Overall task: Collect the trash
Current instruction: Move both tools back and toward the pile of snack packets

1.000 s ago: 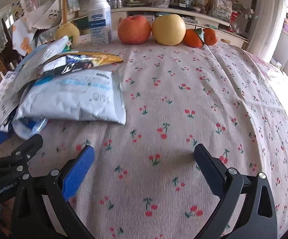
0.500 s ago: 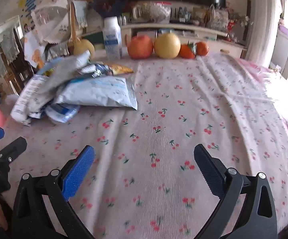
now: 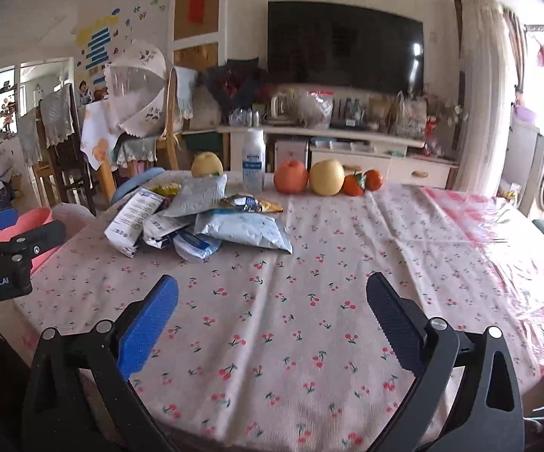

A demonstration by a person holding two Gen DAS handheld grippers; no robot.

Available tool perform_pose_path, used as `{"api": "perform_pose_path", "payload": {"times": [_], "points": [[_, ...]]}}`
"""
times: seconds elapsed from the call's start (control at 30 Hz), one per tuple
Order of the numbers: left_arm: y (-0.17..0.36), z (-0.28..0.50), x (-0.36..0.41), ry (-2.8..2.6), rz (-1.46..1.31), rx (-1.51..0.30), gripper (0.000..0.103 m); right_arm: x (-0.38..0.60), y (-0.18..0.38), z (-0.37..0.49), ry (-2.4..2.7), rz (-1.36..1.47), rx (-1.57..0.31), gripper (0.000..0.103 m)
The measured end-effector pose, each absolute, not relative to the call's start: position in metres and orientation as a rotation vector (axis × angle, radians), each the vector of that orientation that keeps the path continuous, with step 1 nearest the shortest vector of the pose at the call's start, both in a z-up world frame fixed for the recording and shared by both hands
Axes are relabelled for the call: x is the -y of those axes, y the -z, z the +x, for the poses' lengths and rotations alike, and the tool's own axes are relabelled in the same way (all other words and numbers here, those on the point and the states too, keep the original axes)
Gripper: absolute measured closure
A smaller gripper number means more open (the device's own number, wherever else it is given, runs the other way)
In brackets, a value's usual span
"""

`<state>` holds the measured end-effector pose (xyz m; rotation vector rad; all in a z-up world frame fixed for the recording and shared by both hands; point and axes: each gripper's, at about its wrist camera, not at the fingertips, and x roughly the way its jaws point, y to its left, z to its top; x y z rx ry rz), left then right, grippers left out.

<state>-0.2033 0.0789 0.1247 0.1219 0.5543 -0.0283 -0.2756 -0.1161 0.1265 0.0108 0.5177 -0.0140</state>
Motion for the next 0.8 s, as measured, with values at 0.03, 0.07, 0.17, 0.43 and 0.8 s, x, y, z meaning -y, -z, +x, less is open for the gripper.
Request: {"api": "perform_pose_path", "payload": {"times": [0.03, 0.07, 0.17, 0.43, 0.8], "points": [[-0.127, -0.208, -0.081, 0.025, 0.121, -0.547, 0.004, 0.114, -0.130, -0.282, 0.018, 0.010, -0.507, 0.004], [-0.129, -0.211, -0.083, 0.025, 0.120, -0.540, 0.004, 0.112, -0.133, -0.289, 0.025, 0.007, -0.495, 0.004], [-0.136, -0.222, -0.089, 0.022, 0.114, -0.515, 0.004, 0.107, -0.142, -0.305, 0.046, -0.017, -0.466, 0.004], [-0.153, -0.242, -0.097, 0.012, 0.096, -0.452, 0.004, 0.096, -0.150, -0.334, 0.050, -0.077, -0.416, 0.004], [-0.163, -0.256, -0.101, 0.011, 0.095, -0.410, 0.004, 0.094, -0.150, -0.341, 0.064, -0.095, -0.407, 0.004]]}}
